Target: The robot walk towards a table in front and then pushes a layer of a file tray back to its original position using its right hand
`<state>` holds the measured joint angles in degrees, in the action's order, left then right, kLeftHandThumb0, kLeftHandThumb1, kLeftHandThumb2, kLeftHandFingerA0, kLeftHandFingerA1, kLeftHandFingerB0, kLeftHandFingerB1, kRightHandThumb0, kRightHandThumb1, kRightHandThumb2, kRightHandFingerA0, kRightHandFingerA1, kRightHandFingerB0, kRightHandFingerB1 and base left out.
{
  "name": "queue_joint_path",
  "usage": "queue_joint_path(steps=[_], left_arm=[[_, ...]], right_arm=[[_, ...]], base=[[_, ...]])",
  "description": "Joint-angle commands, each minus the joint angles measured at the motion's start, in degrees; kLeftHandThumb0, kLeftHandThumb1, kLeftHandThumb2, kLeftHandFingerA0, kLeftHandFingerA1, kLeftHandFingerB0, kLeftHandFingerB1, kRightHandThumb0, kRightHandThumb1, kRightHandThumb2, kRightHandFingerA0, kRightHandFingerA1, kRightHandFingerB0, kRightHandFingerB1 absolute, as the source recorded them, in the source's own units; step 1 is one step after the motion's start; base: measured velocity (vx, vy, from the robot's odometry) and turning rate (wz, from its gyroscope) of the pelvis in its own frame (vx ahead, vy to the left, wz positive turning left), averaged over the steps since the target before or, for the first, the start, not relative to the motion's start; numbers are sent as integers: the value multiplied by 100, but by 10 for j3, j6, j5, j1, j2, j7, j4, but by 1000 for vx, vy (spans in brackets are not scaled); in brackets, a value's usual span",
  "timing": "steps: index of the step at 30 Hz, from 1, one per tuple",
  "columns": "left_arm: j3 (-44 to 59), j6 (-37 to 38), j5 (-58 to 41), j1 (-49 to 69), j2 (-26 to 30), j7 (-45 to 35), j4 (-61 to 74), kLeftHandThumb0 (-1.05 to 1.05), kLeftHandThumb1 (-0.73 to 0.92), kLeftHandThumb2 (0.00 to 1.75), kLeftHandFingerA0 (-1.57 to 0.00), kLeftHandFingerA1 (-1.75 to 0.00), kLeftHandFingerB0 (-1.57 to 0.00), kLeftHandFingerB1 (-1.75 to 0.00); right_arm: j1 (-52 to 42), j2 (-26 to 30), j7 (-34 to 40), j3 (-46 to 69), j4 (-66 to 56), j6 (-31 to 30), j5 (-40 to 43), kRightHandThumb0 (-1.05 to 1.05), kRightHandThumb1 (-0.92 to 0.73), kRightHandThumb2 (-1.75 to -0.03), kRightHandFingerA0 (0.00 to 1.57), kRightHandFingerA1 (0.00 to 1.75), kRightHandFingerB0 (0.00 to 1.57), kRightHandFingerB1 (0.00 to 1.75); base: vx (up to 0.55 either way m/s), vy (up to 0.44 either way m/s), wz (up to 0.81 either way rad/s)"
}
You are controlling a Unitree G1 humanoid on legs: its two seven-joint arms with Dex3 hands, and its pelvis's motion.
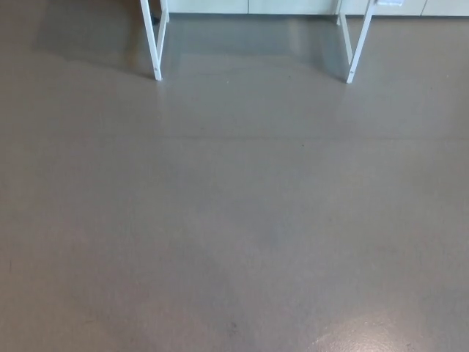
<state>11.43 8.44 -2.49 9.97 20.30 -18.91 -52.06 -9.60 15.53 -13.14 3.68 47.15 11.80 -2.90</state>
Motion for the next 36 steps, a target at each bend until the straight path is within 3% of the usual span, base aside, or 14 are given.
queue_joint_path(steps=[1, 9, 10, 12, 13, 14, 16, 17, 25, 26, 30, 31, 32, 36], left_arm=[[7, 27, -16, -3, 7, -25, -19, -24, 49, 55, -70, -46, -50, -40], [-4, 42, -4, 1, 8, -24, -24, -27, 49, 55, -68, -44, -51, -40], [-5, 48, -4, 4, 11, -27, -24, -35, 42, 64, -62, -51, -47, -46], [-3, 46, -6, 4, 13, -25, -24, -34, 43, 64, -62, -50, -48, -46], [-2, 45, -9, 4, 13, -29, -22, -25, 50, 55, -66, -44, -50, -40], [-2, 44, -10, 3, 13, -28, -20, -34, 43, 64, -61, -50, -47, -45], [-1, 42, -12, -1, 13, -28, -20, -33, 43, 64, -60, -50, -47, -45], [-1, 42, -11, -1, 12, -27, -20, -25, 49, 55, -67, -45, -51, -40], [-3, 29, -9, 13, 7, -15, 7, -24, 45, 54, -76, -46, -49, -40], [-3, 26, -11, 10, 6, -15, 11, -32, 40, 61, -72, -52, -45, -45], [0, 16, -17, 14, 3, -20, 26, -32, 39, 61, -76, -53, -44, -45], [0, 9, -18, 10, 9, -27, 31, -22, 48, 54, -69, -45, -49, -40], [-4, -1, -14, 11, 11, -26, 40, -24, 51, 55, -69, -44, -49, -39], [-11, -1, -7, 14, 11, -21, 36, -24, 51, 55, -70, -44, -50, -39]], right_arm=[[5, 11, -13, 2, 20, 34, 5, -40, -44, -72, 65, 57, 47, 50], [-16, 10, -23, 11, 9, 35, 19, -37, -46, -70, 60, 54, 47, 49], [-14, 8, -22, 11, 13, 39, 19, -39, -44, -71, 62, 57, 48, 51], [-10, 6, -22, 9, 13, 37, 19, -38, -45, -71, 61, 56, 48, 51], [-10, 6, -24, 9, 14, 38, 20, -30, -55, -56, 66, 47, 51, 42], [-2, 6, -24, 9, 18, 37, 19, -38, -44, -71, 62, 57, 47, 51], [10, 7, -23, 7, 24, 35, 16, -39, -44, -71, 61, 57, 47, 51], [7, 9, -22, 4, 20, 34, 12, -40, -45, -72, 62, 56, 47, 50], [-4, 8, -28, 10, 16, 41, 20, -40, -45, -72, 62, 57, 48, 51], [1, 8, -29, 11, 17, 39, 21, -40, -44, -72, 61, 57, 48, 51], [8, 7, -27, 13, 23, 37, 20, -39, -43, -71, 62, 57, 48, 51], [11, 8, -18, 9, 19, 30, 13, -41, -44, -72, 64, 56, 49, 51], [9, 8, -18, 9, 15, 29, 13, -40, -44, -72, 63, 56, 49, 51], [-2, 12, -22, 10, 9, 34, 13, -39, -45, -71, 63, 56, 49, 51]], base=[[0, 0, 0], [0, 0, 0], [0, 0, 0], [180, -27, -3], [85, -51, 20], [0, 0, 0], [-35, 36, 40], [-44, 46, -13], [82, 192, -8], [239, 409, -34], [170, 229, 0], [157, 105, 2], [150, 52, 6], [150, -23, 6]])
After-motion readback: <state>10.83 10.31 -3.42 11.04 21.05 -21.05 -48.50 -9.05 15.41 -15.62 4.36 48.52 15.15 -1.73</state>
